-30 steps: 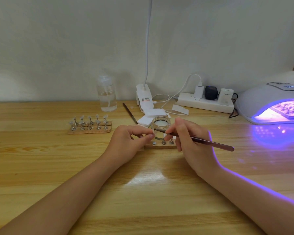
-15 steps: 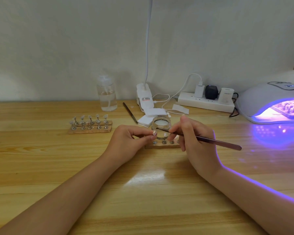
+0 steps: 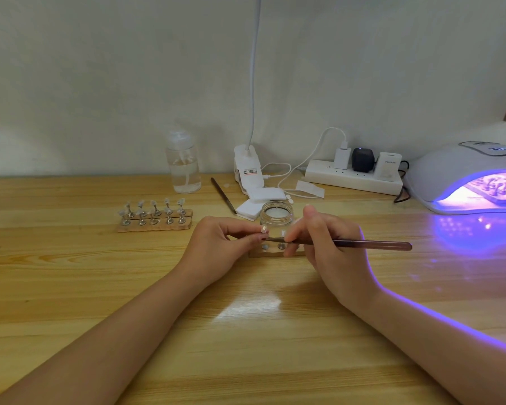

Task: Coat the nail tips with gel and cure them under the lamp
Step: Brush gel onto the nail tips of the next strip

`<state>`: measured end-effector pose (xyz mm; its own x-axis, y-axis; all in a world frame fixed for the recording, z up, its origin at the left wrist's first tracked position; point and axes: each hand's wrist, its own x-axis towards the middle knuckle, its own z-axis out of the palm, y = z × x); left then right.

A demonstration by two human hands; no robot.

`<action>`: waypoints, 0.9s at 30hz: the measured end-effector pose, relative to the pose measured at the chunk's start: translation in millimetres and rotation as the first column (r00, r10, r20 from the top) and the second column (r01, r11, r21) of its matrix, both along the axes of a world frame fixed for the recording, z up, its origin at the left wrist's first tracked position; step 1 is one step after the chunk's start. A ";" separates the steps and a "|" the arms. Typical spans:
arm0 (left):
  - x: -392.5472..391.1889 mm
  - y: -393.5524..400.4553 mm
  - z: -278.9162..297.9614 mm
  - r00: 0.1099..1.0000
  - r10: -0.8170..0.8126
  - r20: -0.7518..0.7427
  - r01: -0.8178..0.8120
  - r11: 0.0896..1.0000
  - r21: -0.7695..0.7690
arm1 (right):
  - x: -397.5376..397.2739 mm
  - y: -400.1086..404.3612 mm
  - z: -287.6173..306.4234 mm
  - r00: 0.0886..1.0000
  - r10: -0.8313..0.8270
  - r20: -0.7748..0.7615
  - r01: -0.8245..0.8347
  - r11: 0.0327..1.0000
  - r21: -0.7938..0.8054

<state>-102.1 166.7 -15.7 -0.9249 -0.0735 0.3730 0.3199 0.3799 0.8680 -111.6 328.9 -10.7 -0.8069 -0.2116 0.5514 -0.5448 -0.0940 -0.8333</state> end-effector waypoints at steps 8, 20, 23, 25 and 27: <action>-0.1 0.0 -0.3 1.000 -0.018 0.005 0.018 1.000 0.021 | -0.7 -1.7 1.8 0.995 -0.093 0.048 0.094 0.995 -0.017; 2.2 1.2 1.9 1.000 0.006 0.028 -0.006 1.000 0.000 | 0.9 1.1 1.5 0.999 -0.034 0.029 0.035 0.999 -0.038; 2.7 2.7 2.4 0.999 0.018 0.038 -0.018 1.000 0.011 | -0.5 0.0 1.8 0.995 -0.091 0.034 0.092 0.995 -0.029; 3.3 3.3 3.1 0.999 0.019 0.034 -0.019 1.000 0.004 | -2.1 -0.9 0.8 0.993 -0.113 0.022 0.112 0.993 0.023; 3.7 3.2 3.4 0.999 0.023 0.038 -0.023 1.000 -0.007 | -3.1 -0.7 -0.5 0.993 -0.122 -0.003 0.122 0.989 0.079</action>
<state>-98.4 169.9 -12.2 -0.9365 -0.0924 0.3384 0.2780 0.3926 0.8767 -114.7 328.2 -11.3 -0.8305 -0.1547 0.5351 -0.5463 0.0390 -0.8367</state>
